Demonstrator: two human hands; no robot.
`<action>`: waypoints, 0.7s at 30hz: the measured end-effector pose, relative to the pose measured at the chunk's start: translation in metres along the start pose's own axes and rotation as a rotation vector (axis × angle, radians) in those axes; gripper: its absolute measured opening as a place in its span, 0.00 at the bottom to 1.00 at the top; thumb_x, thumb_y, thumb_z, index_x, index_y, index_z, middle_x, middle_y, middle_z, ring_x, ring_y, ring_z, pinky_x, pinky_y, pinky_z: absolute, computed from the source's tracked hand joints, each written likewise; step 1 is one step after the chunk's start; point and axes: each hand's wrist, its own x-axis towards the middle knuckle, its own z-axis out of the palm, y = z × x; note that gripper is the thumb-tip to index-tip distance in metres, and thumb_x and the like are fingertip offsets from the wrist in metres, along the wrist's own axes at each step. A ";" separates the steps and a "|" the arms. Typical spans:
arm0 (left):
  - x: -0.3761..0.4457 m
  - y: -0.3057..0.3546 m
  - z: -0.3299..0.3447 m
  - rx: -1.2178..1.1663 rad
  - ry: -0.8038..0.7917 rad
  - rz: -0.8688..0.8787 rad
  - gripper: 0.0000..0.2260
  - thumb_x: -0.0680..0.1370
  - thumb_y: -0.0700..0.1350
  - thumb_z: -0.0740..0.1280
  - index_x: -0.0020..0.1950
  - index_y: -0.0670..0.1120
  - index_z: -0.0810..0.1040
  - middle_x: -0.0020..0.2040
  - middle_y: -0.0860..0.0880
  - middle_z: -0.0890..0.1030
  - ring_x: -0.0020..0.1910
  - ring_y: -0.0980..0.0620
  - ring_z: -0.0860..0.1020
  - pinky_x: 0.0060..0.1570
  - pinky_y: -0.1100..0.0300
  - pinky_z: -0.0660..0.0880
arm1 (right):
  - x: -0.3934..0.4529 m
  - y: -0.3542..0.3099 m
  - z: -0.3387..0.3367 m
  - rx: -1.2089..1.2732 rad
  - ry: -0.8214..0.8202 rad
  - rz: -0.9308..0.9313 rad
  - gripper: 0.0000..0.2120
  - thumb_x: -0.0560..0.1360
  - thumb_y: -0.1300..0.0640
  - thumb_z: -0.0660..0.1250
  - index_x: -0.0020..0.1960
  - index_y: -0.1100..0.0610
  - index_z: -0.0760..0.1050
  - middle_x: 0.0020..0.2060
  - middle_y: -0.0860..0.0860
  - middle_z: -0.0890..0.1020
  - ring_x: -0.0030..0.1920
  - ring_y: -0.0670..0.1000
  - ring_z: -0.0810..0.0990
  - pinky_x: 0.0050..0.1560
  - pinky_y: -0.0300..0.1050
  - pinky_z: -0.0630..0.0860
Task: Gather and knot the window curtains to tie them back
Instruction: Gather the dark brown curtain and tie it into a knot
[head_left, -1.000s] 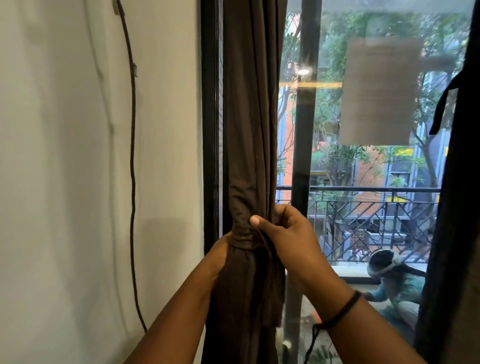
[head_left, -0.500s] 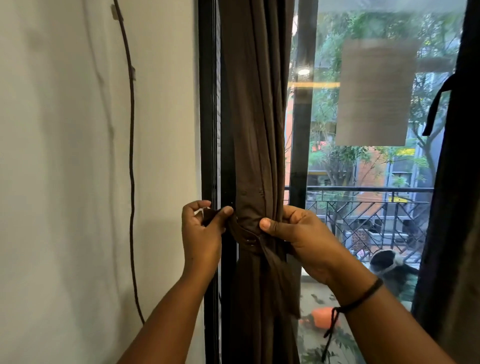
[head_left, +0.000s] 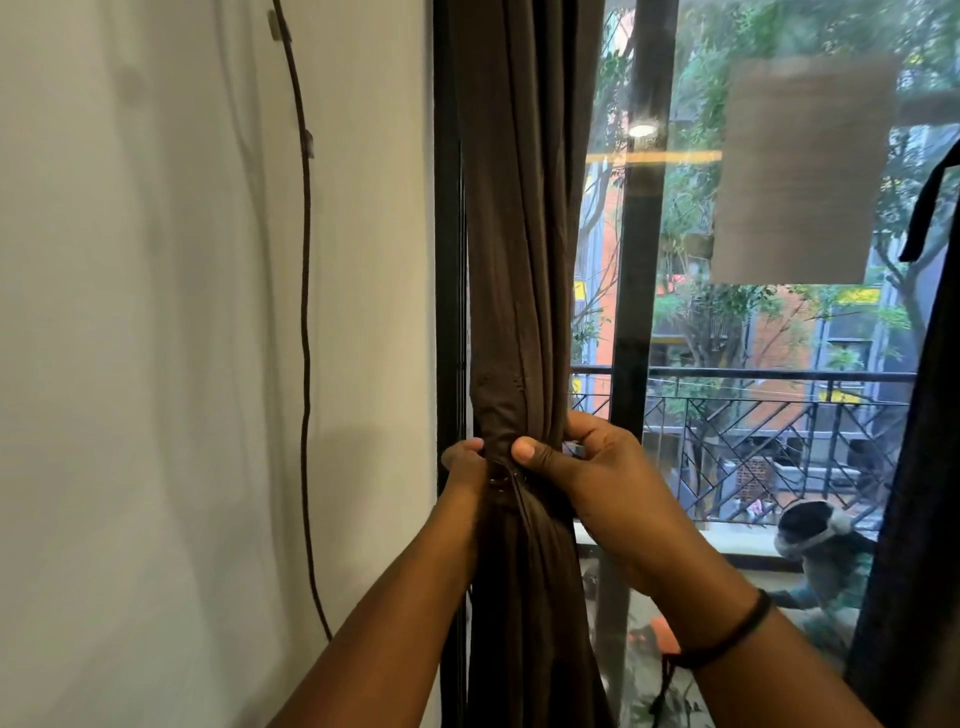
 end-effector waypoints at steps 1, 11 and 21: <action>0.007 -0.005 -0.003 0.004 0.045 -0.031 0.16 0.80 0.43 0.54 0.64 0.39 0.71 0.63 0.40 0.74 0.58 0.40 0.74 0.64 0.42 0.70 | 0.001 0.000 0.001 -0.110 0.037 -0.056 0.07 0.72 0.62 0.70 0.44 0.49 0.80 0.44 0.47 0.84 0.44 0.43 0.83 0.44 0.31 0.77; -0.046 0.002 0.000 0.097 -0.153 0.250 0.12 0.82 0.40 0.53 0.46 0.41 0.74 0.39 0.46 0.77 0.38 0.51 0.76 0.42 0.56 0.74 | 0.008 0.007 -0.025 -0.075 -0.137 0.024 0.06 0.71 0.56 0.68 0.46 0.54 0.81 0.43 0.50 0.86 0.45 0.47 0.84 0.48 0.38 0.80; -0.060 -0.017 -0.018 0.190 -0.314 0.554 0.24 0.73 0.42 0.71 0.62 0.58 0.65 0.55 0.54 0.80 0.53 0.59 0.80 0.49 0.66 0.77 | 0.019 0.018 -0.022 -0.218 -0.020 -0.029 0.05 0.72 0.55 0.70 0.47 0.47 0.80 0.42 0.47 0.86 0.43 0.47 0.85 0.47 0.45 0.80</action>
